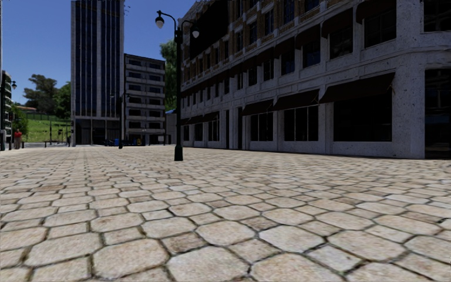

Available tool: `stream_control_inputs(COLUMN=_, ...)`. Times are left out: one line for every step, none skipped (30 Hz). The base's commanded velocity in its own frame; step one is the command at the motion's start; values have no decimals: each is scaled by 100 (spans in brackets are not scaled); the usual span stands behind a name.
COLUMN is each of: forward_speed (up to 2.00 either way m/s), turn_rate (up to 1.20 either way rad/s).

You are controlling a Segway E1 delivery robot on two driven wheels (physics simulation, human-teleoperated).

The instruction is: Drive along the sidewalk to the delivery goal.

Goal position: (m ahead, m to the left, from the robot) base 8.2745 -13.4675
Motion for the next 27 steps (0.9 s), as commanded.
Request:
stream_control_inputs(forward_speed=161, turn_rate=-65)
stream_control_inputs(forward_speed=161, turn_rate=-65)
stream_control_inputs(forward_speed=161, turn_rate=-65)
stream_control_inputs(forward_speed=161, turn_rate=-65)
stream_control_inputs(forward_speed=161, turn_rate=-65)
stream_control_inputs(forward_speed=161, turn_rate=-65)
stream_control_inputs(forward_speed=161, turn_rate=-65)
stream_control_inputs(forward_speed=161, turn_rate=-65)
stream_control_inputs(forward_speed=161, turn_rate=-65)
stream_control_inputs(forward_speed=200, turn_rate=-65)
stream_control_inputs(forward_speed=200, turn_rate=-65)
stream_control_inputs(forward_speed=200, turn_rate=-65)
stream_control_inputs(forward_speed=200, turn_rate=-65)
stream_control_inputs(forward_speed=200, turn_rate=-65)
stream_control_inputs(forward_speed=200, turn_rate=-66)
stream_control_inputs(forward_speed=200, turn_rate=-67)
stream_control_inputs(forward_speed=200, turn_rate=-68)
stream_control_inputs(forward_speed=200, turn_rate=-69)
stream_control_inputs(forward_speed=200, turn_rate=-69)
stream_control_inputs(forward_speed=200, turn_rate=-72)
stream_control_inputs(forward_speed=200, turn_rate=-73)
stream_control_inputs(forward_speed=200, turn_rate=-73)
stream_control_inputs(forward_speed=200, turn_rate=-74)
stream_control_inputs(forward_speed=200, turn_rate=-74)
stream_control_inputs(forward_speed=200, turn_rate=-74)
stream_control_inputs(forward_speed=200, turn_rate=-74)
stream_control_inputs(forward_speed=200, turn_rate=-74)
